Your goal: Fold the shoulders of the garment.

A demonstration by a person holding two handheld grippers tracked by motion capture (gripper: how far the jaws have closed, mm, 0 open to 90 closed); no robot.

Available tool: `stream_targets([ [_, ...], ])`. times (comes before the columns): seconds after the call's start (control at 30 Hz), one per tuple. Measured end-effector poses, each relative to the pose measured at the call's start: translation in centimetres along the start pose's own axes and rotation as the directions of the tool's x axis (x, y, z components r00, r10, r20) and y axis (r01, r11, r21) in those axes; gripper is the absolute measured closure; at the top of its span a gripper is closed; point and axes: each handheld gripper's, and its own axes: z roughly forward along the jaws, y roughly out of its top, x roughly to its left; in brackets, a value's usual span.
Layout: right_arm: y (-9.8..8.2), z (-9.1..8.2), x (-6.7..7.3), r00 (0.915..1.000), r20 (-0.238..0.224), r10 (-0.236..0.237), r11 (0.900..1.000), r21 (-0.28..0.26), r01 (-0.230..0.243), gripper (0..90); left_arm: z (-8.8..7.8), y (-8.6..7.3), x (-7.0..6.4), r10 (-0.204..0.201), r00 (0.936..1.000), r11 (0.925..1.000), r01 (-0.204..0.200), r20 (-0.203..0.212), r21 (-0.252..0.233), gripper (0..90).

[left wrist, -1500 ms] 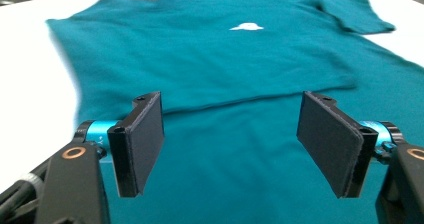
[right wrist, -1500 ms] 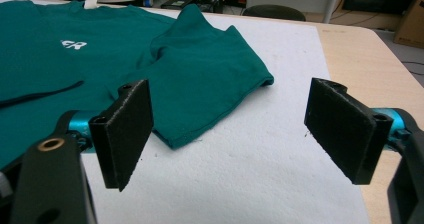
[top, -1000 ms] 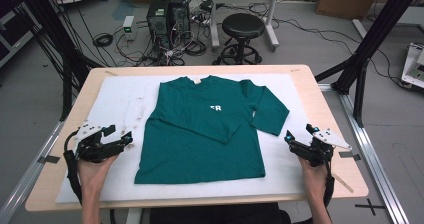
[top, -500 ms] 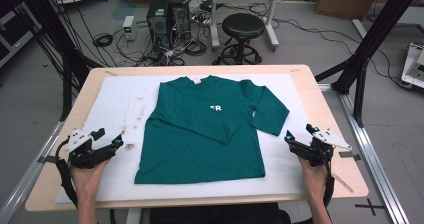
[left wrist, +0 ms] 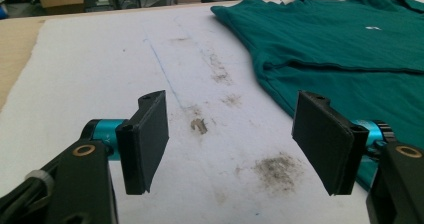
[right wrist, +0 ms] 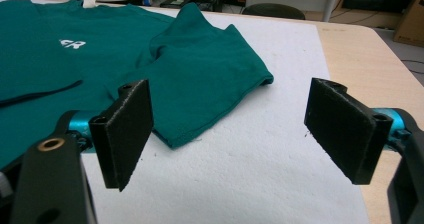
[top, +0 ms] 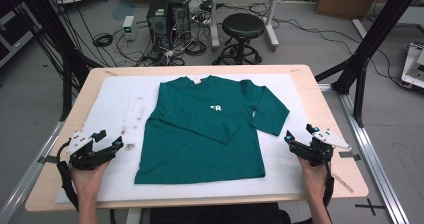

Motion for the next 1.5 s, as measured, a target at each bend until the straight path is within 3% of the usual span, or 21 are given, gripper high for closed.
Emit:
stream_targets([
  [0.17,0.0,0.1,0.1,0.9999,0.01,-0.008,1.0,0.007,0.008,20.4,-0.1,-0.1,0.2,-0.02,0.9998,0.9997,0.02,0.001,-0.014,30.7],
  [0.23,0.1,0.2,0.3,0.9996,0.019,-0.019,1.0,0.022,0.019,20.5,-0.2,-0.1,0.1,-0.014,0.9999,0.9998,0.014,0.001,-0.014,30.7],
  [0.33,0.2,0.3,0.0,1.0,0.006,0.0,0.999,0.038,0.0,20.4,-0.1,-0.1,0.0,-0.003,1.0,1.0,0.003,-0.004,-0.009,30.7],
  [0.47,0.5,0.7,-0.5,0.9964,-0.06,0.06,0.996,0.063,-0.056,20.5,-0.1,-0.1,0.1,-0.01,0.9999,0.9999,0.01,-0.001,-0.011,30.7],
  [0.6,1.4,1.3,-0.3,0.9921,-0.119,0.041,0.994,0.105,-0.028,22.2,-0.1,-0.1,0.1,-0.012,0.9999,0.9999,0.012,-0.002,-0.011,30.7],
  [0.7,2.4,1.7,-0.1,0.9857,-0.169,0.004,0.99,0.138,0.02,35.2,-0.1,0.0,0.0,-0.006,1.0,1.0,0.006,-0.006,-0.006,30.7],
  [0.8,3.4,2.6,0.3,0.9782,-0.206,-0.023,0.982,0.181,0.061,37.9,-0.1,0.0,0.0,-0.006,1.0,1.0,0.006,-0.008,-0.002,31.0],
  [0.87,3.8,3.5,0.6,0.9686,-0.244,-0.049,0.971,0.214,0.103,39.4,0.0,0.0,0.0,-0.009,0.9999,1.0,0.009,-0.009,-0.001,31.0],
  [1.03,3.8,5.6,1.6,0.9518,-0.278,-0.129,0.93,0.298,0.214,43.8,0.0,0.0,-0.1,-0.003,1.0,1.0,0.003,-0.009,0.003,31.2],
  [1.17,3.4,6.5,1.5,0.9495,-0.282,-0.139,0.911,0.34,0.234,43.9,0.0,0.0,0.0,-0.002,0.9999,1.0,0.002,-0.012,0.008,31.4],
  [1.33,3.0,7.3,1.2,0.9512,-0.281,-0.128,0.899,0.373,0.231,46.6,0.1,0.0,-0.1,-0.002,0.9999,1.0,0.002,-0.014,0.01,31.6],
  [1.4,2.8,7.7,1.1,0.9534,-0.272,-0.13,0.889,0.394,0.234,48.0,0.1,0.0,-0.1,-0.001,0.9999,0.9999,0.001,-0.013,0.01,31.6],
  [1.5,2.8,7.7,1.3,0.9553,-0.258,-0.144,0.889,0.39,0.24,53.4,0.1,0.0,-0.1,-0.002,0.9999,0.9999,0.002,-0.014,0.01,31.7],
])
